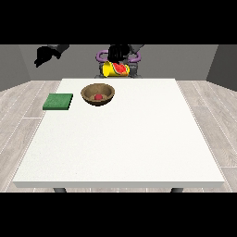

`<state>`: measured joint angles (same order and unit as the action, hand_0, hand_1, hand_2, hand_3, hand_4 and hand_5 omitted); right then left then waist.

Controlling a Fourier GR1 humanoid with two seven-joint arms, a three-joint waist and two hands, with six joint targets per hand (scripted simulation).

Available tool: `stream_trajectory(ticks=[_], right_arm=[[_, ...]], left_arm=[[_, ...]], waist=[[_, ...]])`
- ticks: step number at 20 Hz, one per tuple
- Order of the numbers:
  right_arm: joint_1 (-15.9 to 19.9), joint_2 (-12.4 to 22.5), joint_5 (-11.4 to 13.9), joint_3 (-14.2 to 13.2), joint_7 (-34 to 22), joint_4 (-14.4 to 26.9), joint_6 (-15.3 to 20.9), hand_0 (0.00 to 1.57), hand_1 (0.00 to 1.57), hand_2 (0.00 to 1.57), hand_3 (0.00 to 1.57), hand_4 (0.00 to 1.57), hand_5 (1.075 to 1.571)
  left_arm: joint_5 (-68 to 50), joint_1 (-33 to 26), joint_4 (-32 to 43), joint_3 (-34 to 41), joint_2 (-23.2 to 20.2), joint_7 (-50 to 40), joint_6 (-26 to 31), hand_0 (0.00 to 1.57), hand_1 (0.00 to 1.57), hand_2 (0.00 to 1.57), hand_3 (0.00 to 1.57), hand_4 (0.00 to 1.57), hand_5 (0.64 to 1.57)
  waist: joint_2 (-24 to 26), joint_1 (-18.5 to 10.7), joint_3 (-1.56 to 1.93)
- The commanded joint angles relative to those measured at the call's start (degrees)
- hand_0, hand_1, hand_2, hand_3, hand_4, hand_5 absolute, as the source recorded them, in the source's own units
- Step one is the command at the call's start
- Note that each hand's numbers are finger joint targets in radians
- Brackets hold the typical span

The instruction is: Pick the cup and pour the ball into the bowl, then pick the bowl and place it on the pad

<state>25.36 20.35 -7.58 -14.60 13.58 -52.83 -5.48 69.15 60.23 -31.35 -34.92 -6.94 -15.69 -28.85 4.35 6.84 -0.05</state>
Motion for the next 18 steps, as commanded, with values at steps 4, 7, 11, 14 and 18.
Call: stream_trajectory(ticks=[4,7,11,14,18], right_arm=[[-2.52,-1.2,0.82,-0.16,-0.57,-1.18,3.45,0.0,0.0,0.48,0.64,0.56,1.566],[-1.67,-4.37,1.68,2.04,-1.12,-3.95,5.12,0.0,0.0,0.49,0.72,0.58,1.567],[-0.26,-8.35,0.85,2.97,-0.34,-5.52,6.22,0.0,0.0,0.56,0.67,0.59,1.571],[0.07,-8.1,1.07,3.4,-1.18,-4.72,5.59,0.0,0.0,0.46,0.58,0.62,1.57],[-1.41,-10.33,-0.58,2.25,-0.52,-4.13,6.43,0.0,0.0,0.44,0.47,0.66,1.571]], left_arm=[[-16.04,-6.81,-7.08,13.26,-8.29,11.3,-6.85,1.55,1.55,1.57,1.57,1.2,1.482],[-23.88,-8.93,-8.86,18.27,-8.89,16.95,-4.91,1.53,1.53,1.57,1.57,1.35,1.43],[-38.8,-11.54,-12.18,25.33,-6.09,25.24,3.07,1.0,1.0,1.46,1.49,1.39,1.287],[-53.48,-9.59,-17.65,35.08,2.05,23.24,6.42,0.44,0.44,0.0,0.0,0.93,1.516],[-69.28,-7.34,-21.75,44.95,0.95,24.32,19.55,0.0,0.0,0.0,0.0,0.52,1.56]], waist=[[0.52,-5.63,-0.12],[-0.94,-4.46,-0.1],[-5.04,-4.91,-0.38],[-4.38,-6.21,-1.22],[-5.31,-7.85,-0.73]])
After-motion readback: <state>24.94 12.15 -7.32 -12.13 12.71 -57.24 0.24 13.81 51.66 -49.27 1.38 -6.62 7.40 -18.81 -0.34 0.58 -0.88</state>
